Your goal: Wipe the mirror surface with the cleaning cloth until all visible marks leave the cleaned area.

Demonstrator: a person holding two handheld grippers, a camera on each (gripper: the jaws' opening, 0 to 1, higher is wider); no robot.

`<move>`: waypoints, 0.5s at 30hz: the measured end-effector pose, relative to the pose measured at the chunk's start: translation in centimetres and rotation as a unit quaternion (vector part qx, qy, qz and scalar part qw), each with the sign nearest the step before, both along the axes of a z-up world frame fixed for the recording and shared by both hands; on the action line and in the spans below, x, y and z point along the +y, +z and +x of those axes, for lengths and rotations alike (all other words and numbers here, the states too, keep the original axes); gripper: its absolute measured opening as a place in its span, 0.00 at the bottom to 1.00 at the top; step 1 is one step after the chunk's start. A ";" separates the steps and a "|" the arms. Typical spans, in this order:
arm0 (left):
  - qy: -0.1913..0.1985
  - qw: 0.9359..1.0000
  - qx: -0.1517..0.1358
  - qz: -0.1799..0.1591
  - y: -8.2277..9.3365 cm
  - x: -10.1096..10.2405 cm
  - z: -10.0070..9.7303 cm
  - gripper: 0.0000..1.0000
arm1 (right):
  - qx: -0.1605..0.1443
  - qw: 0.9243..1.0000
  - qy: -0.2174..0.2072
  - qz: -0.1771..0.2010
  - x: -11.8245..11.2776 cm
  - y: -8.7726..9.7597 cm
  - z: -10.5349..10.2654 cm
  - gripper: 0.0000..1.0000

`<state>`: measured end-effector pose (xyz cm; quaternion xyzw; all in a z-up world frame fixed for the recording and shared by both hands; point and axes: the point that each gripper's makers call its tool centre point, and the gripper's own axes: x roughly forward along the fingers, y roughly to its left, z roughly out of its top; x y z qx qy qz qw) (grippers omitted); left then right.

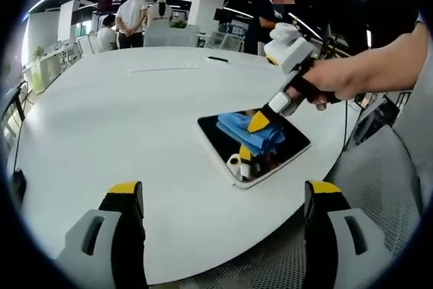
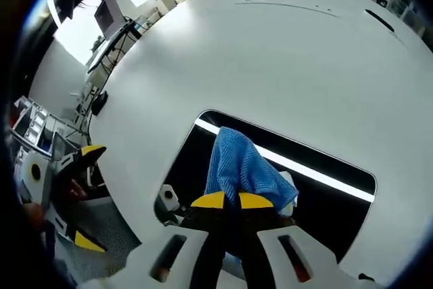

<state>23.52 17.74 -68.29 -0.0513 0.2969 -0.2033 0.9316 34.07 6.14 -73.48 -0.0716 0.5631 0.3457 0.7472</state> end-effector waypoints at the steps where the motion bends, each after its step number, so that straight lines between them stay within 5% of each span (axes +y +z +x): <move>1: 0.000 1.000 0.000 0.000 0.0 0.0 0.0 0.99 | 0.000 1.000 0.000 0.000 -0.2 0.1 -0.1 0.00; 15: 0.002 1.000 0.002 0.005 -0.2 0.2 0.0 0.99 | -0.003 1.000 -0.024 0.007 -2.7 -0.3 0.4 0.00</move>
